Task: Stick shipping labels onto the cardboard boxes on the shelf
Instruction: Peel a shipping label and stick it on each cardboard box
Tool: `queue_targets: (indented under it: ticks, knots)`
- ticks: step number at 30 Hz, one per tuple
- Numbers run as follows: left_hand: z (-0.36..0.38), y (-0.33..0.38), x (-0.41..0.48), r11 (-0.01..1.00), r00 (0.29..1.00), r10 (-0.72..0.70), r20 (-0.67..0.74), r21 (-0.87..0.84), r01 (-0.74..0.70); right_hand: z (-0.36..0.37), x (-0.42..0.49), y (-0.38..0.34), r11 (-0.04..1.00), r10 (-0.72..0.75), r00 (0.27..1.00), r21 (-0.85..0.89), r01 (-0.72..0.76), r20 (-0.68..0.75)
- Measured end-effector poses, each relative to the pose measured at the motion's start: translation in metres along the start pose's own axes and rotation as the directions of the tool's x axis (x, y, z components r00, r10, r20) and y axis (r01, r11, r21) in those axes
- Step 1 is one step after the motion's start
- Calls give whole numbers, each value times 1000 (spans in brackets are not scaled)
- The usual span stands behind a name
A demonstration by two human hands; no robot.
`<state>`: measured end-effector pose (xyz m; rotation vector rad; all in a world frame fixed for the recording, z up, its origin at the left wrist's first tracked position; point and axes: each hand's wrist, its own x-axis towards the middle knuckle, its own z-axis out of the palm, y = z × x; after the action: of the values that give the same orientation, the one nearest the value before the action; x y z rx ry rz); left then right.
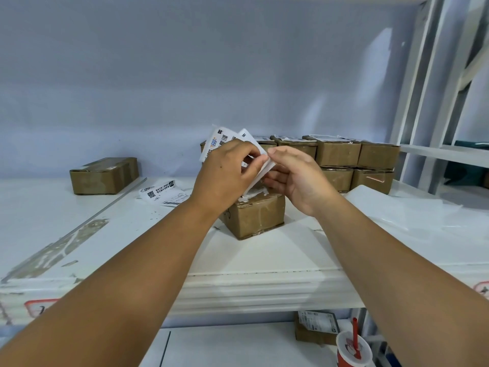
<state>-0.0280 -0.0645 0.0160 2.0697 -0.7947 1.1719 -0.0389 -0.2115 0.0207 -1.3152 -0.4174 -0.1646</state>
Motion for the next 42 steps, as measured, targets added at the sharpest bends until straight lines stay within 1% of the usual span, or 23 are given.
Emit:
queue_targets:
  ticks: [4,7,11,14,20,23,27,30,32,34,36,38,39,41,42]
  knots:
    - [-1,-1,0,999,999,35,9,3,-35,-2,1,0,999,-4,999,46,3,33]
    - [-1,-2,1,1000,999,28,41,-7,-28,-3,1,1,998,-4,998,58,0,64]
    - [-1,-3,2,1000,997,11,79,-11,-10,-4,2,1,998,8,999,64,-10,45]
    - [-2,-2,3,999,992,30,122,12,-32,-2,1,0,998,6,1000,59,-8,30]
    - [-4,1,5,986,961,136,242,62,-155,-1,1,-2,996,26,999,82,-23,-41]
    - [-7,6,5,985,954,108,281,98,-141,-1,2,-2,994,25,997,107,-17,-78]
    - [-6,8,4,985,946,94,311,106,-133,-5,4,-1,993,-27,991,111,42,-130]
    - [-7,9,2,988,946,105,306,80,-135,-5,5,0,996,-65,980,41,74,-186]
    - [-8,10,1,990,955,112,275,51,-131,-6,6,2,997,-70,971,-1,71,-227]
    - [-6,11,1,994,975,81,208,54,-94,-7,7,2,998,-57,966,10,62,-252]
    - [-3,8,2,999,996,12,91,42,-16,-8,8,2,999,-46,965,4,49,-258]
    - [0,3,4,994,995,-100,-24,-34,99,-8,8,3,999,-33,966,-43,22,-255]
    - [1,1,5,983,984,-170,-55,-82,165,-7,8,4,997,-26,968,-78,6,-249]
    - [0,-1,6,948,956,-288,-50,-152,278,-6,8,6,988,-19,973,-153,-16,-229]
    - [-1,-1,6,933,946,-324,-28,-179,314,-6,8,7,984,-19,975,-177,-21,-221]
